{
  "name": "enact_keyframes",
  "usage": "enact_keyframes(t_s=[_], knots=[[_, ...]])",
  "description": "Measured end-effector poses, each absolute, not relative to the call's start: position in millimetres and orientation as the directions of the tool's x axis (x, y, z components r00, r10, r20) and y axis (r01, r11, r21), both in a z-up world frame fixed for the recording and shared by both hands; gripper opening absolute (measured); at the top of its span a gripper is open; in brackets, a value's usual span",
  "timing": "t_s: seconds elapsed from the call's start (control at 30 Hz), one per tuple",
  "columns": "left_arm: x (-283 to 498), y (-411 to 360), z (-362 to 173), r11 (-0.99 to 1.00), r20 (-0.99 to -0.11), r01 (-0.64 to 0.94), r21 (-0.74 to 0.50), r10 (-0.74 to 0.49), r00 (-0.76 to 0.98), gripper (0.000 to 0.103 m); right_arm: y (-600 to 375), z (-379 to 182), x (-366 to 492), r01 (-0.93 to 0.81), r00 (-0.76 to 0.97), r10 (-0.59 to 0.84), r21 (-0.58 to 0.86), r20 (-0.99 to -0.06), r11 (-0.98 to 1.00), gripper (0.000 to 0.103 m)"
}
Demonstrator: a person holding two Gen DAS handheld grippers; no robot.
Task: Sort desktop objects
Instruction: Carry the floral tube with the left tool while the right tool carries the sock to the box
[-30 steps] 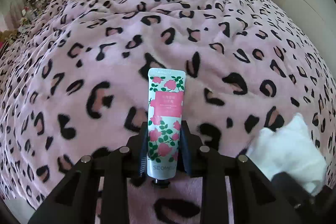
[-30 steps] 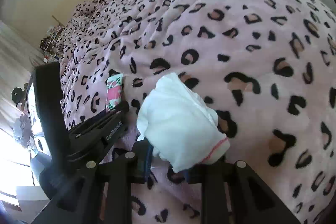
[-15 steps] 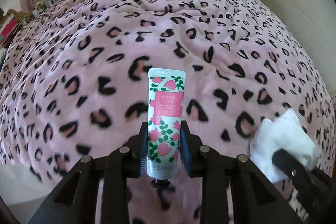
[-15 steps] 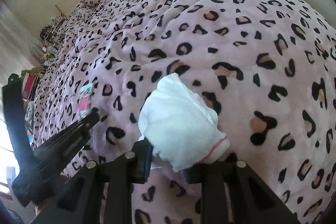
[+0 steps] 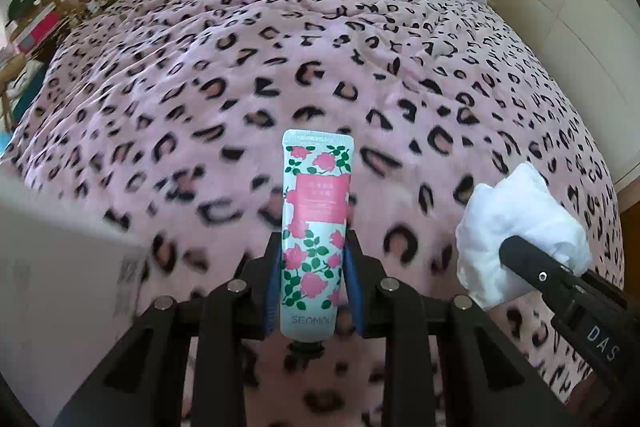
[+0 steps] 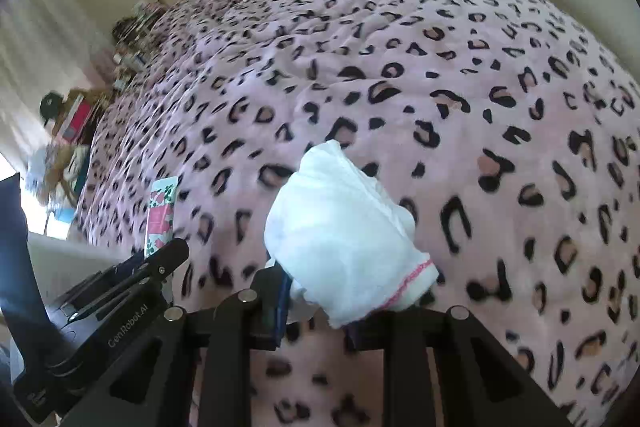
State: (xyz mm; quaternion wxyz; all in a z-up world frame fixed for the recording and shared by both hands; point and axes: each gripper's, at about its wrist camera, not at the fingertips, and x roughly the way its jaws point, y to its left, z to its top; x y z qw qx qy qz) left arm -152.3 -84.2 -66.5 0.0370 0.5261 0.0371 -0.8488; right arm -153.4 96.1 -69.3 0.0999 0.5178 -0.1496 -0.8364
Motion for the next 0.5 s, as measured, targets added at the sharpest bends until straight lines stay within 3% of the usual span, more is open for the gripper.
enact_keyframes(t_s=[0.5], knots=[[-29.3, -116.8, -19.3, -0.978, -0.901, 0.209, 0.028, -0.115, -0.418, 0.029, 42.6, -19.0, -39.2, 0.150, -0.454, -0.206, 0.153, -0.867, -0.977, 0.023]])
